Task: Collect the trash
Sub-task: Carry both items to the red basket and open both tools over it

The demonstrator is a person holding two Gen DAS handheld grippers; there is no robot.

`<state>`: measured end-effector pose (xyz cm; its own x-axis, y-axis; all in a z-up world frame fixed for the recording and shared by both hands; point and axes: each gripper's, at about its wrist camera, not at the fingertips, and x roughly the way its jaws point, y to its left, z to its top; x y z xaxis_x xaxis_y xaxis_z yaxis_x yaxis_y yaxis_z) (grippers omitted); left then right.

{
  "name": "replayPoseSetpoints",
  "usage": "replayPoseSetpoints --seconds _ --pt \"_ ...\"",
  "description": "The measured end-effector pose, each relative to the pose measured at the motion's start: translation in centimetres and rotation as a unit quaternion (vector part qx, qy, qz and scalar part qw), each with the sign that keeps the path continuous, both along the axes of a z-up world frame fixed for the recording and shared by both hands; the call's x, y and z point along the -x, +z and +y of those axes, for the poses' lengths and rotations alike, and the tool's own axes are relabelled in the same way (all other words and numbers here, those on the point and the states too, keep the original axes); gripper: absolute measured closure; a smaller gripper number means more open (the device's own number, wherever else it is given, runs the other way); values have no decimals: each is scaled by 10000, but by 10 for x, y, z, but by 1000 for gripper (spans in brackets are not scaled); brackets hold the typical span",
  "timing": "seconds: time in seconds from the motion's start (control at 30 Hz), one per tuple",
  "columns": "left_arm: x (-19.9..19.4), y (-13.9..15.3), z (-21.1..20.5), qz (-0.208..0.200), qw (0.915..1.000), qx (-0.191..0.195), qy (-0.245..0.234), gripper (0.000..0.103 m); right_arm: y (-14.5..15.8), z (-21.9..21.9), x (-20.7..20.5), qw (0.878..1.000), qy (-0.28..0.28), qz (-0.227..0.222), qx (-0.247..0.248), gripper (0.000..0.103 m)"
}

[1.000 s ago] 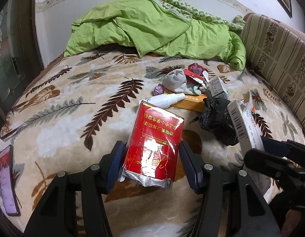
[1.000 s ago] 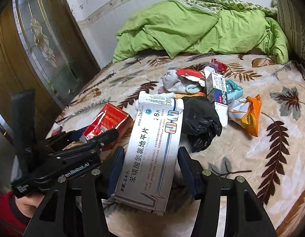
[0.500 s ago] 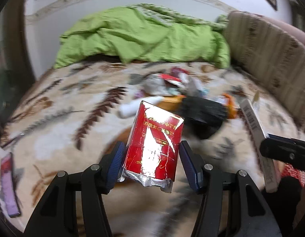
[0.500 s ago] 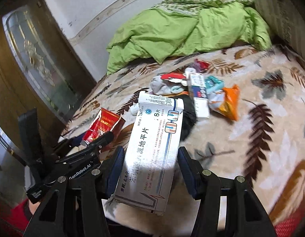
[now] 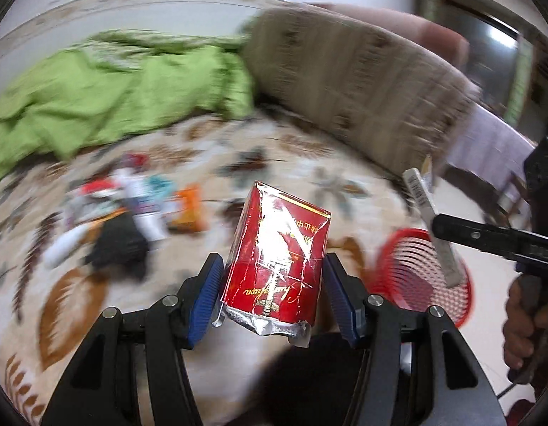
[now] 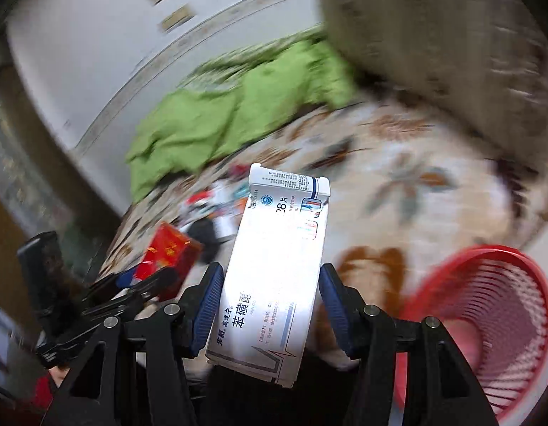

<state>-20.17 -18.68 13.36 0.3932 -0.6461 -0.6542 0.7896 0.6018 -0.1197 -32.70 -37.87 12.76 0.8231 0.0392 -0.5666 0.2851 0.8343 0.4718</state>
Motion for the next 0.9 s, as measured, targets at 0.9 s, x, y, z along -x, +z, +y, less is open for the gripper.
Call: replayPoseSetpoints --seconds 0.9 --pt "36 -20 -117 781 9928 -289 -855 29 -41 -115 86 9876 -1428 223 -620 41"
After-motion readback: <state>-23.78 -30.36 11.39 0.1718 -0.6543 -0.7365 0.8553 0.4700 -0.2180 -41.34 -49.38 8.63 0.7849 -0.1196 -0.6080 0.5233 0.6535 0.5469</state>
